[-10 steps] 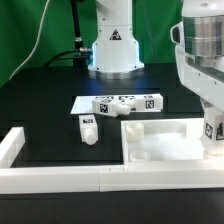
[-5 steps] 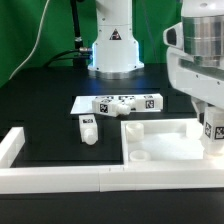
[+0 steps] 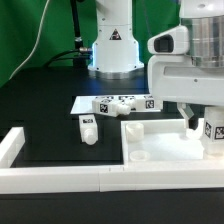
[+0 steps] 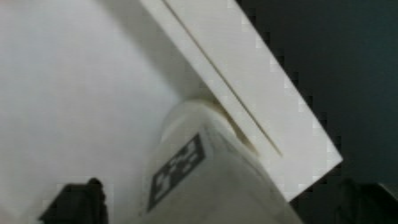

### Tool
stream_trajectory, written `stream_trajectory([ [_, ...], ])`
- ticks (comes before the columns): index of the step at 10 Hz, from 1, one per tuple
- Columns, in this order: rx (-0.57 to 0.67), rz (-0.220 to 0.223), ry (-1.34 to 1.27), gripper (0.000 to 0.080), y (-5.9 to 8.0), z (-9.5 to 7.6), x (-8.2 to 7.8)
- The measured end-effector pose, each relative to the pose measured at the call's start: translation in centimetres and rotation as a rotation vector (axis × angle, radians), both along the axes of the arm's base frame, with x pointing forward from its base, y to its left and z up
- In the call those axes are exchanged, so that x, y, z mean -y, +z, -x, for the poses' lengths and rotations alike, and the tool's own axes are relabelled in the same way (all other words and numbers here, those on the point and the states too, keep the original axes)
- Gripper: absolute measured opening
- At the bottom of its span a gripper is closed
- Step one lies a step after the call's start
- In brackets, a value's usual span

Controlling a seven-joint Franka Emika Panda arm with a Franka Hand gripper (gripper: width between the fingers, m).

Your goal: Assemble one leg

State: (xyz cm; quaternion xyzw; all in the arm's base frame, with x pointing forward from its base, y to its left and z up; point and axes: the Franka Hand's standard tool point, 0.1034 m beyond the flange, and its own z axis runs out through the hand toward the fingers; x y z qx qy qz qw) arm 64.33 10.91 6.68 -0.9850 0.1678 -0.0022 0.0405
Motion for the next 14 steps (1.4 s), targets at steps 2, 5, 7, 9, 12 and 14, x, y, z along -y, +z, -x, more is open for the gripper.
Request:
stream_trajectory([
  [2,0.021,0.010,0.178,0.0649,-0.01,-0.12,0.07],
  [5,0.014,0.009,0.089,0.0537,-0.03,-0.13,0.17],
  [7,0.004,0.006,-0.041,0.0284,-0.04,-0.13,0.15],
  [9,-0.008,0.007,-0.283,0.0284,-0.13,-0.13,0.14],
  [12,-0.066,-0.033,-0.799,0.0284,-0.24,-0.06,0.45],
  [14,-0.101,-0.064,-1.058,0.0284,-0.35,-0.01,0.83],
])
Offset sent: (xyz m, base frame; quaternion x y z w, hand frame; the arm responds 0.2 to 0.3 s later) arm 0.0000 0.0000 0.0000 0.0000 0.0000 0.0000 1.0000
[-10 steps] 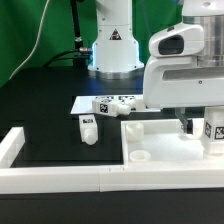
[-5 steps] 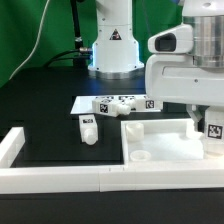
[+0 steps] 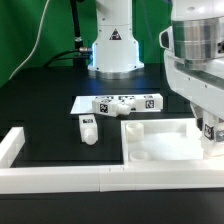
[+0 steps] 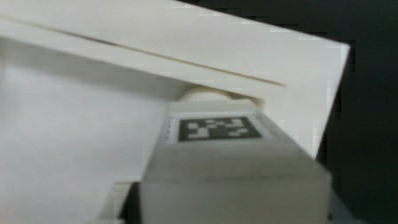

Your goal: Assemble one leg

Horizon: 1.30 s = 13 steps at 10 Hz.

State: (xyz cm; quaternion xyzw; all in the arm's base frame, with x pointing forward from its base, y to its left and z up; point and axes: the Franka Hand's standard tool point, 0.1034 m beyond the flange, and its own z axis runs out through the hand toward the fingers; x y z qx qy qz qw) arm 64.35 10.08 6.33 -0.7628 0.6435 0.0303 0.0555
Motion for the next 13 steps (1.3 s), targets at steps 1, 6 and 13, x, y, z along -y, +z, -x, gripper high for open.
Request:
stream_trajectory([
  [1,0.000,0.001,0.003,0.0284,0.0,0.0,0.0],
  [6,0.070,0.015,0.630,0.0630,0.1,0.3,-1.5],
  [13,0.122,0.074,1.296,0.0649,0.6,-0.1,-1.1],
])
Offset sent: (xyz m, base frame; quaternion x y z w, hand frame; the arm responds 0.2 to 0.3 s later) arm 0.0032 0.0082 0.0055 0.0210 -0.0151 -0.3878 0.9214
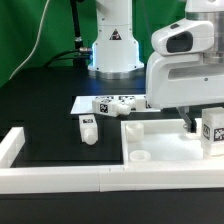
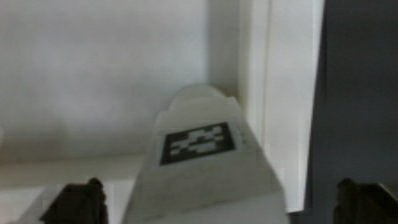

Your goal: Assemble one leg

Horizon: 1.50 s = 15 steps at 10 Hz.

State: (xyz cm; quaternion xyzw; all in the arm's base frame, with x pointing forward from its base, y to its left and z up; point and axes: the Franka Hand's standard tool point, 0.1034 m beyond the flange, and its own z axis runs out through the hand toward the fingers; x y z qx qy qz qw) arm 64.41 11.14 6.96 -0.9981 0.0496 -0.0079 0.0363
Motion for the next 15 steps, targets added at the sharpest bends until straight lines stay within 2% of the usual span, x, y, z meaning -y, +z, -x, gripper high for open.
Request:
stream_trajectory([
  [1,-0.002,0.001,-0.014,0.0551,-0.04,0.01,0.02],
  [2,-0.002,0.001,-0.013,0.0374,-0.04,0.01,0.04],
  [3,-0.006,-0.001,-0.073,0.0374,-0.08,0.03,0.02],
  [4,-0.012,-0.002,-0.151,0.0283,-0.08,0.03,0.03],
  [7,-0.021,0.009,-0.586,0.0284,-0.15,0.04,-0.02],
  [9,-0.049,-0.019,-0.948,0.0284,-0.15,0.00,0.20],
  [11,-0.085,-0.062,-1.184,0.0284,-0.23,0.02,0.59],
  [14,-0.082,-0.060,-1.143,0.0284,-0.26,0.05,0.55],
  [15,-0.044,-0.039,-0.879,0.0459,-0.13,-0.10,0.63],
])
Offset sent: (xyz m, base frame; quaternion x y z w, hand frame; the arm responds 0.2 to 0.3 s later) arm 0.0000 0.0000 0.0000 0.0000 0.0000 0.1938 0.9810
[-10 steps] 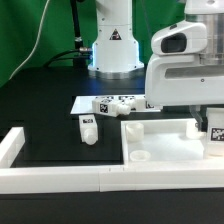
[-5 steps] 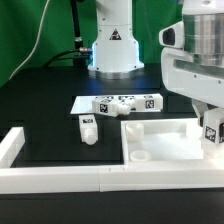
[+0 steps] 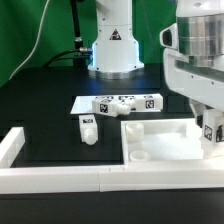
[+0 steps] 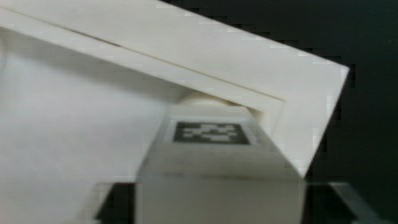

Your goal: Assemble one leg

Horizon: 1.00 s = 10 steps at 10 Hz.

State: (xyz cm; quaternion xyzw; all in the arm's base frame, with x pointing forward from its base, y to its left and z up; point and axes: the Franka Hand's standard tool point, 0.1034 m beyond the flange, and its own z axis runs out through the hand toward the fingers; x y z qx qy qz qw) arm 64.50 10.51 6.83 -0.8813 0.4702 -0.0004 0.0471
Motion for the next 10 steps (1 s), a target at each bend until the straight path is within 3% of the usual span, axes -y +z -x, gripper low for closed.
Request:
stream_trajectory([
  [1,0.014,0.006,0.222,0.0580,0.13,0.04,-0.46],
  [2,0.003,0.001,0.310,0.0580,0.24,0.27,-0.89],
  [3,0.014,0.006,0.386,0.0636,0.21,0.17,-0.74],
  [5,0.024,0.014,0.524,0.0646,0.12,0.18,-0.56],
  [6,0.033,0.037,0.658,0.0648,0.15,0.14,-0.52],
  [7,0.065,0.097,0.907,0.0648,0.30,-0.10,-1.10],
  [8,0.076,0.102,1.031,0.0648,0.16,0.03,-1.30],
  [10,0.073,0.100,0.979,0.0639,0.11,0.02,-1.13],
])
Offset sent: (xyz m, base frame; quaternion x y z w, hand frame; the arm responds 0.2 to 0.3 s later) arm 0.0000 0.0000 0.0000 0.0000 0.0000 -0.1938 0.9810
